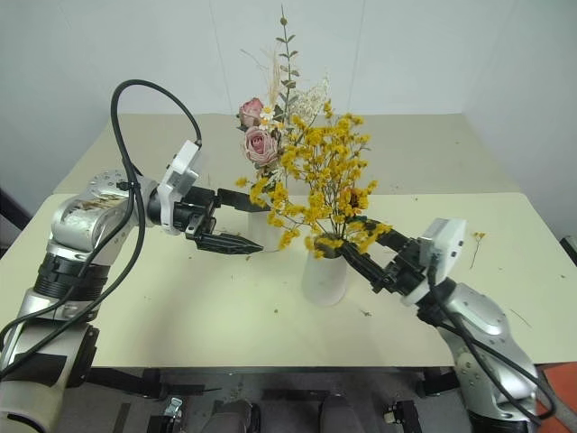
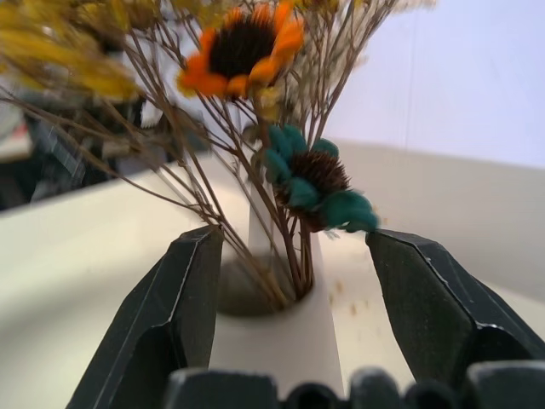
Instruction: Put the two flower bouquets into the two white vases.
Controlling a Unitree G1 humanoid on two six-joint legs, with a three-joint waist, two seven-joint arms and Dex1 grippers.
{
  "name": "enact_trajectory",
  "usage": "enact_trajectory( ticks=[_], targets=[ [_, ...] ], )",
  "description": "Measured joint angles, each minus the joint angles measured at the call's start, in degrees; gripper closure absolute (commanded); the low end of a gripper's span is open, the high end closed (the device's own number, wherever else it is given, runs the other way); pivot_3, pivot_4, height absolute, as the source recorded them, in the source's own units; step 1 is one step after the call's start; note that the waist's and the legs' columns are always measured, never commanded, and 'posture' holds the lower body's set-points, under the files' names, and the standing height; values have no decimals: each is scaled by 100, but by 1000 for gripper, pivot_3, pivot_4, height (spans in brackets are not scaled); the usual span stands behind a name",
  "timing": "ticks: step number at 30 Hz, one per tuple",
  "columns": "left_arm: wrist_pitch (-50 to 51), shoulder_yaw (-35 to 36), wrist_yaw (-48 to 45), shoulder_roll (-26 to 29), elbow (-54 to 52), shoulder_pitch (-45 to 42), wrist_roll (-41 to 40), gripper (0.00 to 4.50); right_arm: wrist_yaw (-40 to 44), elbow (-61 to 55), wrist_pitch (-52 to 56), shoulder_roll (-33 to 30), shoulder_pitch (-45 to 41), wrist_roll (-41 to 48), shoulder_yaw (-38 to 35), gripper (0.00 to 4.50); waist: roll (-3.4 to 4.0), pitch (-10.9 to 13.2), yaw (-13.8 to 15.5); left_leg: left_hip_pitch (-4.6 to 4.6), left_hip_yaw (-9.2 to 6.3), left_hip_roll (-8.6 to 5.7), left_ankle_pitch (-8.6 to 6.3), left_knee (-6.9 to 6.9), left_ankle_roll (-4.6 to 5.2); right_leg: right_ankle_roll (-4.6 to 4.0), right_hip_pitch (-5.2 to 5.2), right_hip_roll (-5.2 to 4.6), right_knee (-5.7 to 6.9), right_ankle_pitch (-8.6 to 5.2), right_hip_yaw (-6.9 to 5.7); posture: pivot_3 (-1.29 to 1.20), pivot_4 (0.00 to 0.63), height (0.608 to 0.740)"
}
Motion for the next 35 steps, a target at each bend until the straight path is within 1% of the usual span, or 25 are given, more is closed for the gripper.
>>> enact_trajectory(
  ticks=[2,6,13,22,27,35],
  targets=[
    [-1,9,-2,69,-3,0,-1,0,184,-49,136,-321,195,210,-240,1242,0,0,6,1,0,0,0,0,0,0,2,-1,0,0,0,0,150,740],
    [7,69,1,174,-33,18,-15,0,488,-108,312,-725,459,564,-606,1242,0,0,-10,5,0,1,0,0,0,0,4,0,1,0,0,0,150,740],
    [123,295,28,452,-234,303,-99,0,758,23,334,-970,595,544,-917,1242,-1,0,5,4,1,0,0,0,0,0,5,-1,-1,0,0,0,150,740],
    [90,959,-12,1050,-609,1315,-303,0,1283,623,329,-1526,683,275,-1424,1242,-1,1,10,7,2,3,0,0,0,0,7,-1,-1,0,0,0,150,740],
    [67,1331,34,1095,-813,1734,-474,0,1503,874,300,-1695,695,58,-1479,1242,-1,1,22,5,3,3,0,-1,0,0,7,-2,-4,0,0,0,150,740],
    [-73,1649,207,1098,-1006,2368,-592,0,1691,1147,207,-1796,705,-251,-1626,1242,-1,0,22,8,3,3,0,-1,0,0,8,-2,-3,0,0,0,150,740]
  ],
)
